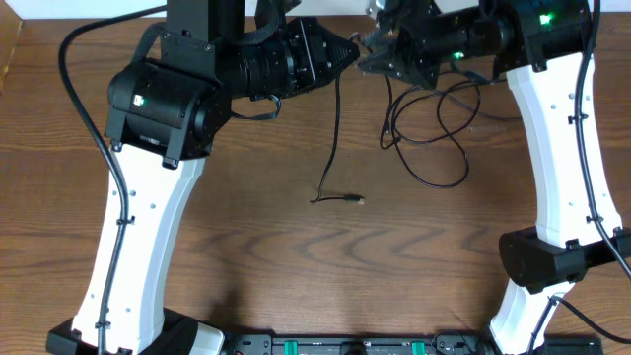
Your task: Untangle cables
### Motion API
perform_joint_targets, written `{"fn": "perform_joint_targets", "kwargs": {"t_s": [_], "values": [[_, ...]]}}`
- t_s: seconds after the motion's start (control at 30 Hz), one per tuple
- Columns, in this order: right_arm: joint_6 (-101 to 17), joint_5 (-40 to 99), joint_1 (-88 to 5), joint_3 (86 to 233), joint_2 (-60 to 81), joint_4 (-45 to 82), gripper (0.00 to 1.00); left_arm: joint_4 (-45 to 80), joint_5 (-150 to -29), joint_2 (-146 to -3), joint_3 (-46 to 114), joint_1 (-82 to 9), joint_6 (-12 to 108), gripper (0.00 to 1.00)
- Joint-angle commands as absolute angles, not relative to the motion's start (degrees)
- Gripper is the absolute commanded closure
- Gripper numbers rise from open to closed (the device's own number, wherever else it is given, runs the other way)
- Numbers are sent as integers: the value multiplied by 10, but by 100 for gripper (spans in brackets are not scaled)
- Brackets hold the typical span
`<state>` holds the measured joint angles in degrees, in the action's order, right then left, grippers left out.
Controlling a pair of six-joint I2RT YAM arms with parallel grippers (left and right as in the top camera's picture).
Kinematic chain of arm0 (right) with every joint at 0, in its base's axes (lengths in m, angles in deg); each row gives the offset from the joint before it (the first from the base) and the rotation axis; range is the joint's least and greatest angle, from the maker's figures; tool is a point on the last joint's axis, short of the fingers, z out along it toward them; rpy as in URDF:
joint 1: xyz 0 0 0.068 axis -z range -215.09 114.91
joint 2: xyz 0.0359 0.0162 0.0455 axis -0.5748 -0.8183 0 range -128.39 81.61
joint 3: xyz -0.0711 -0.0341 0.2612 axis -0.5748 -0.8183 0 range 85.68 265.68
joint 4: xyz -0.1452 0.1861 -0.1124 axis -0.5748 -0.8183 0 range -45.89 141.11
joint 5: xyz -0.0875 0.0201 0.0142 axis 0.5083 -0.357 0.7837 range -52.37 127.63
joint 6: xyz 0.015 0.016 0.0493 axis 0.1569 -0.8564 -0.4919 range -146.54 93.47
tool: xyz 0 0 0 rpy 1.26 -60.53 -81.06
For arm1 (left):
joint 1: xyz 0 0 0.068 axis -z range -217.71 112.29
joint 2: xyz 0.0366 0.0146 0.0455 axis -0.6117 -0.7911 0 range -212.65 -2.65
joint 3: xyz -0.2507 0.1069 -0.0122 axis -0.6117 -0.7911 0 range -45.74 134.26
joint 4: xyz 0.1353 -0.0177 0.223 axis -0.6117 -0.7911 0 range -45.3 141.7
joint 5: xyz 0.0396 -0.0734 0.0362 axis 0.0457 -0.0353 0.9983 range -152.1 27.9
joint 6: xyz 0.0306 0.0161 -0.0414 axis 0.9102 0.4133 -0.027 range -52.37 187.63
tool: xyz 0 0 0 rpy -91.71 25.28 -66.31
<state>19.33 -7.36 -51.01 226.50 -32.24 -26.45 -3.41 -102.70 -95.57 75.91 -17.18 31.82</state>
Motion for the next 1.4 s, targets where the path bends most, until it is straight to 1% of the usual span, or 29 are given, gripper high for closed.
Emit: {"fn": "perform_joint_targets", "kwargs": {"t_s": [0.0,0.03,0.1,0.13,0.17,0.3,0.37,0.4,0.43,0.47,0.5,0.57,0.6,0.63,0.7,0.77,0.8,0.83,0.87,0.9,0.97,1.0,1.07,1.1,1.13,1.17,1.23,1.27,1.37], "values": [[166,-20,-504,2269,-323,-226,14,-36,-1019,-934,772,-173,330,88],[166,-19,-504,2269,-323,-216,9,-36,-1019,-934,772,-173,330,88],[151,-21,-506,2269,-323,-195,7,-39,-1019,-934,772,-172,318,88],[151,-29,-508,2269,-323,-188,9,-39,-1019,-934,772,-172,304,88],[151,-47,-510,2269,-323,-175,17,-37,-1020,-934,772,-172,287,88],[150,-94,-511,2269,-323,-157,24,-33,-1020,-934,772,-171,263,89],[142,-105,-515,2269,-323,-158,15,-33,-1020,-934,772,-169,259,88],[142,-117,-518,2269,-323,-156,16,-30,-1019,-934,772,-166,259,89],[142,-127,-521,2269,-323,-153,22,-26,-1019,-934,772,-162,259,89],[142,-127,-523,2269,-323,-151,36,-25,-1020,-934,772,-161,259,88],[142,-130,-524,2269,-323,-151,37,-26,-1020,-934,772,-161,257,88],[142,-134,-528,2269,-323,-151,62,-25,-1020,-934,772,-160,253,89],[142,-134,-529,2269,-323,-150,85,-22,-1019,-934,772,-160,253,89],[142,-134,-530,2269,-323,-150,99,-22,-1019,-934,772,-160,253,89],[142,-133,-528,2269,-323,-149,99,-22,-1019,-934,772,-160,254,88],[138,-96,-525,2269,-323,-144,99,-22,-1020,-933,772,-160,258,67],[126,-82,-524,2269,-323,-142,99,-22,-1020,-933,772,-160,266,85],[123,-82,-524,2269,-323,-145,99,-22,-1020,-933,772,-160,273,92],[123,-82,-525,2269,-323,-145,82,-21,-1019,-933,772,-160,273,93],[123,-82,-525,2269,-323,-144,72,-21,-1020,-933,772,-160,273,93],[123,-81,-524,2269,-323,-144,27,-21,-1020,-932,772,-160,273,93],[122,-72,-524,2269,-323,-145,7,-22,-1020,-932,772,-160,273,92],[92,-1,-524,2269,-323,-150,1,-27,-1019,-931,772,-162,304,89],[91,37,-524,2269,-323,-162,1,-47,-1009,-930,772,-166,343,83],[92,64,-524,2269,-323,-174,1,-66,-990,-930,772,-170,385,83],[93,84,-524,2269,-323,-188,1,-90,-969,-930,772,-172,453,79],[92,101,-524,2269,-323,-208,1,-146,-877,-930,772,-168,554,79],[90,101,-524,2269,-323,-214,1,-179,-789,-931,766,-158,573,79],[70,103,-519,2269,-323,-232,1,-209,-679,-932,740,-133,592,79]]}}
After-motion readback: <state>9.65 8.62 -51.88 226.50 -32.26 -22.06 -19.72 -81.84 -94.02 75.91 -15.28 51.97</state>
